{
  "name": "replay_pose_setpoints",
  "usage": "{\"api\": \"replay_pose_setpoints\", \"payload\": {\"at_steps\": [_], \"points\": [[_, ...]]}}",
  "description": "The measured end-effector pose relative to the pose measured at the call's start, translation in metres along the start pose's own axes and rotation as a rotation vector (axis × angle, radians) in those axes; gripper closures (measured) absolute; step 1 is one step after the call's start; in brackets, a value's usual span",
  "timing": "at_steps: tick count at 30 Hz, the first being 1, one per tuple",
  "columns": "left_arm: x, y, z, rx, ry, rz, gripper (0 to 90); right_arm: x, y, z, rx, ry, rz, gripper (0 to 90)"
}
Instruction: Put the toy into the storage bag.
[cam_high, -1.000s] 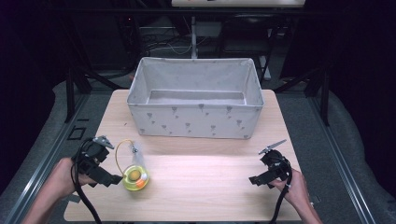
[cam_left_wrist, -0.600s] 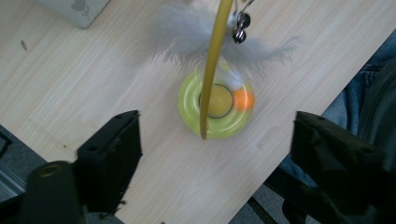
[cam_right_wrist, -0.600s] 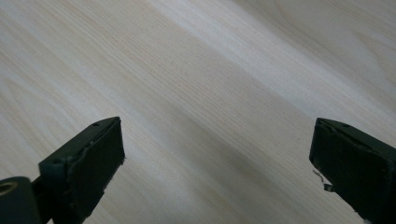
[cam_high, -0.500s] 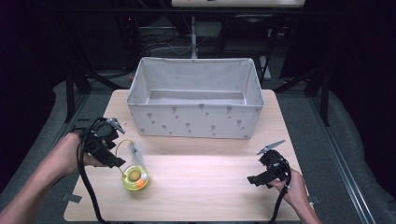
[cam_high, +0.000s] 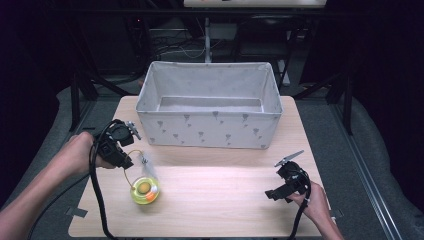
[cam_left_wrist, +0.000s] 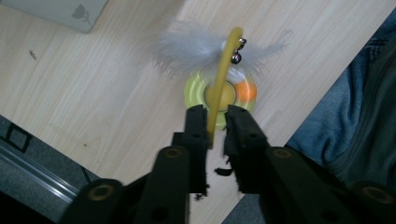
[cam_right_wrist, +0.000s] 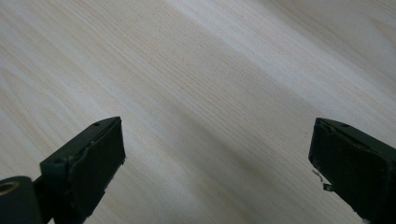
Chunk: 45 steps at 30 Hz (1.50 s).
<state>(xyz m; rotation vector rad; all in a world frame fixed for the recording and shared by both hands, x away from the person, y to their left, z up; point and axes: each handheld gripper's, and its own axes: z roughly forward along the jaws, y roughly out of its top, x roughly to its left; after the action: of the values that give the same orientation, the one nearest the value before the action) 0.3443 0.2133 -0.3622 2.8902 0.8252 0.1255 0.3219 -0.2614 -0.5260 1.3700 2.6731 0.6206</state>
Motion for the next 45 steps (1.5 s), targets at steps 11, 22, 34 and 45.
{"api": "replay_pose_setpoints", "payload": {"at_steps": [11, 22, 34, 45], "points": [[-0.009, 0.008, -0.011, 0.035, 0.054, 0.014, 88.3, -0.001, 0.0, 0.002, -0.001, 0.014, 0.011, 3.0], [-0.007, 0.015, -0.039, 0.012, 0.096, 0.028, 88.3, -0.001, 0.0, -0.001, -0.01, -0.005, 0.002, 2.9], [-0.008, 0.03, -0.051, 0.026, 0.107, 0.068, 88.2, 0.003, 0.001, -0.002, -0.013, -0.003, -0.012, 2.8], [-0.002, 0.036, -0.065, 0.018, 0.12, 0.067, 88.2, 0.001, 0.0, -0.001, 0.001, -0.014, -0.008, 2.7]]}}
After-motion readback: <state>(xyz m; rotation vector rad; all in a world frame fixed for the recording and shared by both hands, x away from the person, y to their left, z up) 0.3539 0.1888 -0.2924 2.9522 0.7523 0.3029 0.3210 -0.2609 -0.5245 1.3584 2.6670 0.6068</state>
